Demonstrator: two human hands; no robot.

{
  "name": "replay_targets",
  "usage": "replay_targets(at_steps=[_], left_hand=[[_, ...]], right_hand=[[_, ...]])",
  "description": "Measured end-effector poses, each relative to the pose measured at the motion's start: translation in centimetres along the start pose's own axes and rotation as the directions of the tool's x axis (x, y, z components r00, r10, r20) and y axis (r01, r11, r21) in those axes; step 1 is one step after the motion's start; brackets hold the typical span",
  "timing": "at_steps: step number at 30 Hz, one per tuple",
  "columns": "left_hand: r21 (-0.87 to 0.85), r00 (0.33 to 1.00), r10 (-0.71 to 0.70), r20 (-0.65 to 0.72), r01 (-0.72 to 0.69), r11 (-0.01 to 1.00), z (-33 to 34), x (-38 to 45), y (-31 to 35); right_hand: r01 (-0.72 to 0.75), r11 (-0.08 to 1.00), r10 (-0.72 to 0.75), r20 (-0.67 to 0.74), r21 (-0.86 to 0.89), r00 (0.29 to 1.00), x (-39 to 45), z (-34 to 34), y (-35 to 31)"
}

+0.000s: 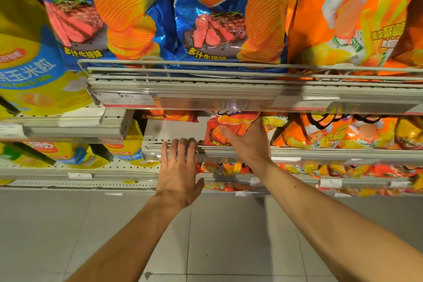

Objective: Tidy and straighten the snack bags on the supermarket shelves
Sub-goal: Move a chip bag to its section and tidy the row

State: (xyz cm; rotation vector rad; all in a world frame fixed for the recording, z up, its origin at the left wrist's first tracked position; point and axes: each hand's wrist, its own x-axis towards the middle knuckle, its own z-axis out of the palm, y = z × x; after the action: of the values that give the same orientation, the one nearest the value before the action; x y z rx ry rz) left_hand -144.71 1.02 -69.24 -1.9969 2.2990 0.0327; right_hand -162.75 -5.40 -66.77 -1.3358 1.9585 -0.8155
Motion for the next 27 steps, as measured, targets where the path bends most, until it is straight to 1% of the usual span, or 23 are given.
replay_targets(at_steps=[2,4,6,9,13,16,17,18,20,21,23,25,27], left_hand=[[-0.01,1.0,0.0,0.006,0.0,1.0,-0.1,-0.1,0.0],[-0.031,1.0,-0.006,0.013,0.007,1.0,-0.2,-0.1,0.2],[-0.065,0.999,-0.027,0.027,0.029,0.997,-0.4,-0.1,0.5],[-0.149,0.997,-0.073,0.01,0.074,0.986,-0.5,-0.3,1.4],[-0.392,0.974,-0.184,-0.133,0.119,0.912,0.0,-1.0,3.6],[-0.579,0.909,-0.292,-0.299,0.07,0.812,1.9,-2.0,6.3],[-0.629,0.889,-0.332,-0.317,0.065,0.775,2.9,-2.4,7.3],[-0.674,0.872,-0.372,-0.319,0.067,0.736,4.0,-2.7,8.4],[-0.752,0.84,-0.441,-0.317,0.061,0.657,6.5,-3.3,10.5],[-0.78,0.834,-0.455,-0.313,0.048,0.624,7.8,-3.4,11.5],[-0.821,0.84,-0.463,-0.284,0.037,0.57,10.3,-3.3,13.2],[-0.846,0.846,-0.482,-0.229,0.072,0.529,12.5,-2.5,14.3],[-0.853,0.833,-0.514,-0.205,0.105,0.511,14.3,-1.3,14.9]], right_hand=[[-0.009,0.999,0.011,0.052,-0.043,0.999,0.2,-0.4,0.1],[-0.046,0.996,0.053,0.09,-0.08,0.995,0.4,-0.7,-0.1],[-0.063,0.993,0.073,0.099,-0.104,0.992,0.3,-0.9,-0.1],[-0.004,0.998,0.009,0.063,-0.069,0.998,-0.3,-1.5,0.7],[0.123,0.992,-0.123,0.059,0.003,0.991,-1.7,-3.2,2.9],[0.211,0.962,-0.221,0.042,0.173,0.974,-3.6,-4.7,5.4],[0.254,0.942,-0.262,0.008,0.22,0.965,-4.3,-5.1,6.6],[0.312,0.918,-0.308,-0.056,0.243,0.95,-4.8,-5.6,8.0],[0.431,0.871,-0.385,-0.216,0.236,0.897,-5.7,-6.2,11.4],[0.465,0.857,-0.402,-0.275,0.224,0.873,-5.9,-6.4,13.3],[0.474,0.852,-0.385,-0.348,0.223,0.855,-6.1,-6.2,17.1],[0.449,0.86,-0.336,-0.39,0.245,0.857,-5.9,-5.6,20.7],[0.401,0.881,-0.284,-0.398,0.25,0.872,-4.9,-4.5,23.8]])
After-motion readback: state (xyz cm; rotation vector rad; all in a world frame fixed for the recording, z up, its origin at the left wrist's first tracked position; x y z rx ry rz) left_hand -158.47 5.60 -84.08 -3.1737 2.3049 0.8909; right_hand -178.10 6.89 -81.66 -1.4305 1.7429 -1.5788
